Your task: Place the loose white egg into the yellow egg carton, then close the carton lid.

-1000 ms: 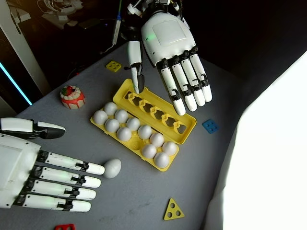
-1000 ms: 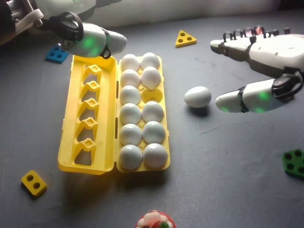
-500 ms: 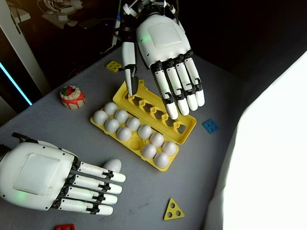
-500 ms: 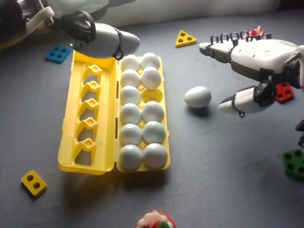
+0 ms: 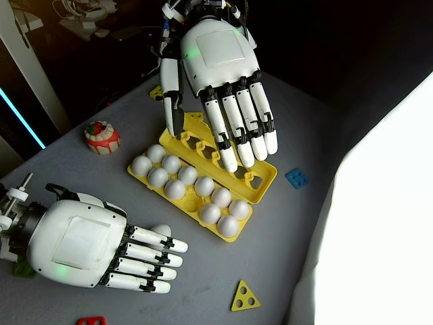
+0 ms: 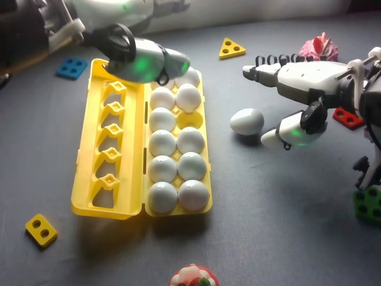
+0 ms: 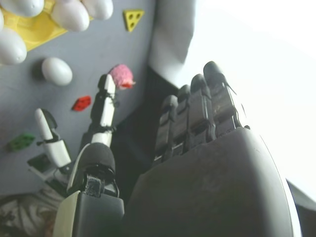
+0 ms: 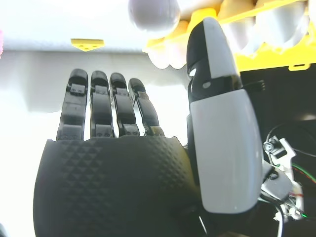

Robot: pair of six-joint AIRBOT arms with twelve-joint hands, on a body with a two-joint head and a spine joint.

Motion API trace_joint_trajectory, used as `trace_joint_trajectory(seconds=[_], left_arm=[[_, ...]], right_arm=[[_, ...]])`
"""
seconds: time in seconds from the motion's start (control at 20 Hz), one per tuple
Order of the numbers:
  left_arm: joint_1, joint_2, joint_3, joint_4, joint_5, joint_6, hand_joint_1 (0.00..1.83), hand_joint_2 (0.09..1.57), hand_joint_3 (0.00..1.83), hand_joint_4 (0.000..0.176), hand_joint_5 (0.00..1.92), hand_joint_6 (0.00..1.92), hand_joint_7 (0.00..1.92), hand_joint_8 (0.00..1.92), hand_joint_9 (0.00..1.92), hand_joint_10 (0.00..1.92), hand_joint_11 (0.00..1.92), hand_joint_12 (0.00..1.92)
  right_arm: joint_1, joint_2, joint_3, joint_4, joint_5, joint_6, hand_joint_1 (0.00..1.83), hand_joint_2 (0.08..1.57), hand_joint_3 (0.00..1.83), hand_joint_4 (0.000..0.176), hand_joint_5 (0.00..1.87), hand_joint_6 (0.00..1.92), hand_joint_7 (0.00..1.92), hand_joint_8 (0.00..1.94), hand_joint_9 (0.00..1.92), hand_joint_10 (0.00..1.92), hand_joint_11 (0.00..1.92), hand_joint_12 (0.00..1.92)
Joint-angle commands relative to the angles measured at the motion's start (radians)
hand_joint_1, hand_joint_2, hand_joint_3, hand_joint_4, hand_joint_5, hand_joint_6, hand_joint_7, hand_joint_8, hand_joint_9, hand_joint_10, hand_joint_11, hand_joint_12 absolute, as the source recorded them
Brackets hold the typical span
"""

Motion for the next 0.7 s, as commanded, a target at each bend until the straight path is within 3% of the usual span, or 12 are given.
trace_joint_trajectory(seconds=[0.0, 0.05, 0.2, 0.25, 0.3, 0.5, 0.65], left_arm=[[0.0, 0.005, -0.001, 0.019, -0.014, 0.003, 0.07, 1.33, 0.0, 0.0, 0.11, 0.01, 0.09, 0.0, 0.08, 0.01, 0.0, 0.39], [0.006, 0.006, -0.003, 0.019, -0.023, 0.003, 0.07, 1.33, 0.0, 0.0, 0.11, 0.01, 0.09, 0.0, 0.08, 0.0, 0.0, 0.4], [0.003, 0.006, 0.003, 0.021, -0.045, 0.003, 0.08, 1.33, 0.0, 0.0, 0.11, 0.0, 0.09, 0.0, 0.07, 0.0, 0.0, 0.35], [-0.002, 0.005, 0.003, 0.02, -0.07, 0.003, 0.08, 1.33, 0.0, 0.0, 0.11, 0.0, 0.09, 0.0, 0.07, 0.0, 0.0, 0.35], [-0.01, 0.006, 0.002, 0.019, -0.103, 0.003, 0.11, 1.32, 0.0, 0.0, 0.13, 0.01, 0.12, 0.01, 0.1, 0.01, 0.0, 0.41], [-0.034, 0.011, 0.012, -0.044, -0.198, 0.003, 0.09, 1.32, 0.0, 0.0, 0.12, 0.0, 0.1, 0.0, 0.08, 0.0, 0.0, 0.38], [-0.048, 0.011, 0.024, -0.118, -0.224, 0.003, 0.07, 1.33, 0.0, 0.0, 0.11, 0.0, 0.09, 0.0, 0.07, 0.0, 0.0, 0.32]], right_arm=[[0.01, -0.004, 0.004, -0.029, 0.032, 0.001, 1.03, 1.1, 0.0, 0.0, 0.14, 0.06, 0.03, 0.01, 0.0, 0.0, 0.0, 0.0], [0.008, -0.014, 0.012, -0.029, 0.037, -0.002, 1.01, 1.1, 0.0, 0.0, 0.2, 0.1, 0.05, 0.02, 0.0, 0.0, 0.0, 0.0], [0.0, -0.047, 0.032, -0.029, 0.067, -0.04, 0.99, 1.13, 0.0, 0.0, 0.02, 0.73, 0.04, 0.0, 0.0, 0.0, 0.0, 0.0], [-0.001, -0.053, 0.039, -0.024, 0.066, -0.04, 0.99, 1.13, 0.0, 0.0, 0.02, 0.73, 0.04, 0.0, 0.0, 0.0, 0.0, 0.0], [-0.002, -0.058, 0.045, -0.016, 0.065, -0.04, 1.0, 1.14, 0.0, 0.0, 0.0, 0.87, 0.04, 0.0, 0.0, 0.0, 0.0, 0.0], [-0.011, -0.079, 0.078, 0.005, 0.066, -0.04, 1.05, 1.11, 0.0, 0.0, 0.0, 0.92, 0.04, 0.01, 0.0, 0.0, 0.0, 0.0], [-0.014, -0.094, 0.103, 0.015, 0.07, -0.037, 1.01, 1.13, 0.0, 0.0, 0.0, 0.79, 0.02, 0.0, 0.0, 0.0, 0.0, 0.0]])
